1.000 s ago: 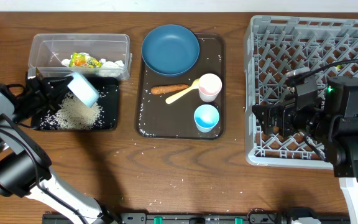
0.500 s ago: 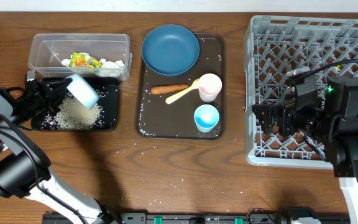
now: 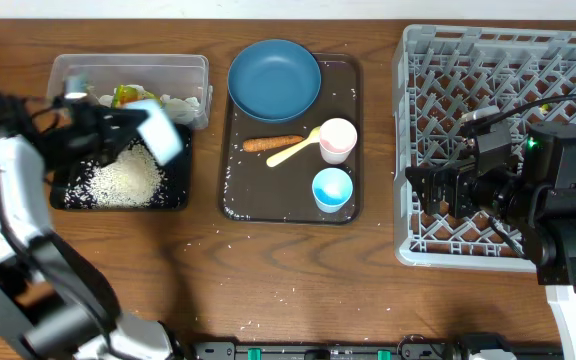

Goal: Sort waste into correct bins and load items into the dishwasher rack
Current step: 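Set the emptied bowl back on the brown tray with the left gripper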

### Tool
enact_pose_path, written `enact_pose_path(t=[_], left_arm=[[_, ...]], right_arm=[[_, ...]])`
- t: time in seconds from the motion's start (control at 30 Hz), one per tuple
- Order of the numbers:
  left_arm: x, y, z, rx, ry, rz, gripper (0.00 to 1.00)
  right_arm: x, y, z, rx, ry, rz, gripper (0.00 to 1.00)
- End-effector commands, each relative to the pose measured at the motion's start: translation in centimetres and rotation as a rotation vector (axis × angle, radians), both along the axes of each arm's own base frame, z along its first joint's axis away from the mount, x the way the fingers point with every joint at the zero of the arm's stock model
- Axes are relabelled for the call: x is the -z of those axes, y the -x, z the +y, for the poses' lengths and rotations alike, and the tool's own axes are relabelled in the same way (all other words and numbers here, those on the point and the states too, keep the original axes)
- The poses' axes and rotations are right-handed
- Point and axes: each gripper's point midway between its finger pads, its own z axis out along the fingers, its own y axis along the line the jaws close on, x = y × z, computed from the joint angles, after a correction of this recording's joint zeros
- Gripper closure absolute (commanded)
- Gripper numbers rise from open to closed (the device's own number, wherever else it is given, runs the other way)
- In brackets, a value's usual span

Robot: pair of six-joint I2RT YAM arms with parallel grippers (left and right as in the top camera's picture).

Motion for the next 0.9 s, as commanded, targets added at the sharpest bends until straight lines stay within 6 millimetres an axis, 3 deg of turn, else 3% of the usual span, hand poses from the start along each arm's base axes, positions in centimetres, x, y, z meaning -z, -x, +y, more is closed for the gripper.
enact_pose_path(t=[0.0,0.2,0.4,0.63,0.87], left_arm=[[1.1,1.3,-3.4,0.078,-0.336,0.007,0.94],[4.2,3.1,-9.8,0.240,-0.741,0.048,0.94],[9.4,4.4,-15.1,0.349,-0.995,0.126,0.94],[15.2,4.9,-18.9,0.403,-1.108,0.213,0.94],[18.4,5.4,-20.5,0.457,-1.127,0.255,0.90]], right_arm=[[-0.8,0.1,0.7,-0.022,-0.013,-0.016,0.01],[-0.8,0.1,0.7,-0.012,-0.023,-0.008,0.01],[-0.7,0.2,0.7,-0.012,-0.022,-0.004,0.01],[-0.7,0.2,0.7,-0.013,-0.022,-0.001,0.01],[-0.5,0.3,0.7,-0.013,-0.021,0.007,0.01]])
